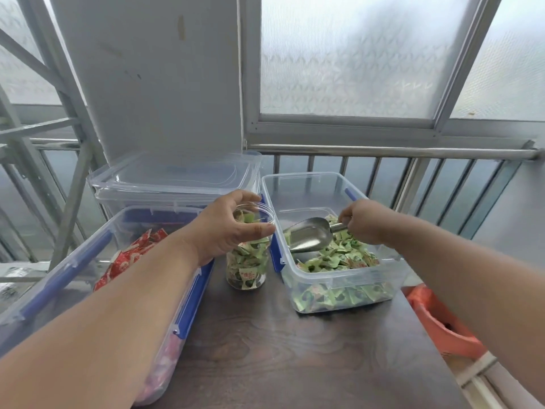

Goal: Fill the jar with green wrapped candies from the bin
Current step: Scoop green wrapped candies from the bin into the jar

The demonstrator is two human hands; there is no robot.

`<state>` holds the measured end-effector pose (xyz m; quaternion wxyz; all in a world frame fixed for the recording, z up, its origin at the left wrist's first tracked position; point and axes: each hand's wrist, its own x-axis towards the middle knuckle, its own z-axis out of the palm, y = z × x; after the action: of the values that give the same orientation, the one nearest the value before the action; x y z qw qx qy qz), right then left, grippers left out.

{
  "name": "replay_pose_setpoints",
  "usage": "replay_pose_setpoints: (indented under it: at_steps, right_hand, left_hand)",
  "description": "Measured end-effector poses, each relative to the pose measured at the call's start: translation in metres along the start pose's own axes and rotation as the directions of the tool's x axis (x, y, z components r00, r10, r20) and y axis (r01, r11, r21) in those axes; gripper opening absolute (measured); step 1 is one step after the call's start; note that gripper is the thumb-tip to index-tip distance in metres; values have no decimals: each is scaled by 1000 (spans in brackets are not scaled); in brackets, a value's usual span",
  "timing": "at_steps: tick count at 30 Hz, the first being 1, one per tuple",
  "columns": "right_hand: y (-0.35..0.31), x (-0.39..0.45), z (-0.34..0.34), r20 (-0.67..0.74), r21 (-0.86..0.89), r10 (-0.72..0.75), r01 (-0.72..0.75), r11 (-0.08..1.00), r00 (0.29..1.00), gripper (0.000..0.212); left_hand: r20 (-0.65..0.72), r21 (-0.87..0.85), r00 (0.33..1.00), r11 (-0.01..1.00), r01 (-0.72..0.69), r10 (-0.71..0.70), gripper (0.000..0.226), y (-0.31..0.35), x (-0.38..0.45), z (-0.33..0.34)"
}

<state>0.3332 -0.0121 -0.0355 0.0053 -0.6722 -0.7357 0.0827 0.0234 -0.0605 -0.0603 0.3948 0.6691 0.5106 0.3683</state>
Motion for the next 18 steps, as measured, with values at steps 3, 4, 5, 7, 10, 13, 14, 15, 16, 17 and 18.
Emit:
replay_pose_setpoints:
  at_steps: [3, 4, 5, 7, 10, 13, 14, 15, 16, 17, 18]
  right_hand:
    - [2, 8, 22, 20, 45, 40, -41, 998, 999, 30]
    - [2, 10, 26, 47, 77, 47, -50, 996, 998, 30]
    - [2, 10, 29, 76, 102, 45, -52, 993, 996, 32]
    - [1, 8, 29, 120, 112, 28, -41, 993, 992, 37]
    - [2, 9, 29, 123, 81, 18, -28, 996, 992, 35]
    - [6, 10, 28, 111, 156, 36, -53, 986, 993, 31]
    - [8, 11, 28, 99, 209, 45, -65, 976, 994, 29]
    - [9, 11, 27, 81, 265, 50, -70, 962, 995, 28]
    - [11, 12, 27, 59, 313, 59, -75, 947, 997, 28]
    - [12, 12, 25, 36, 356, 76, -84, 931, 996, 26]
    - [14, 11, 23, 21, 394, 103, -103, 913, 994, 26]
  left_hand:
    - [-2, 10, 1000, 1000, -4, 4, 92, -2, 1, -1]
    - [-3, 14, 1000, 1000, -8, 8, 90, -2, 1, 0]
    - [-6, 15, 1000, 1000, -12, 12, 90, -2, 1, 0]
    - [-15, 13, 1000, 1000, -14, 14, 88, -1, 1, 0]
    - [-23, 6, 1000, 1000, -10, 10, 87, -1, 1, 1]
    - [-17, 6, 1000, 1000, -19, 20, 86, -1, 1, 2]
    - [-18, 4, 1000, 1000, -24, 24, 85, -1, 1, 2]
    - [-20, -1, 1000, 1000, -23, 23, 85, -1, 1, 3]
    - [-20, -3, 1000, 1000, -20, 20, 85, -1, 1, 3]
    - [-20, -1, 1000, 1000, -18, 18, 85, 0, 0, 3]
    - [-20, 1, 1000, 1000, -17, 17, 85, -1, 1, 3]
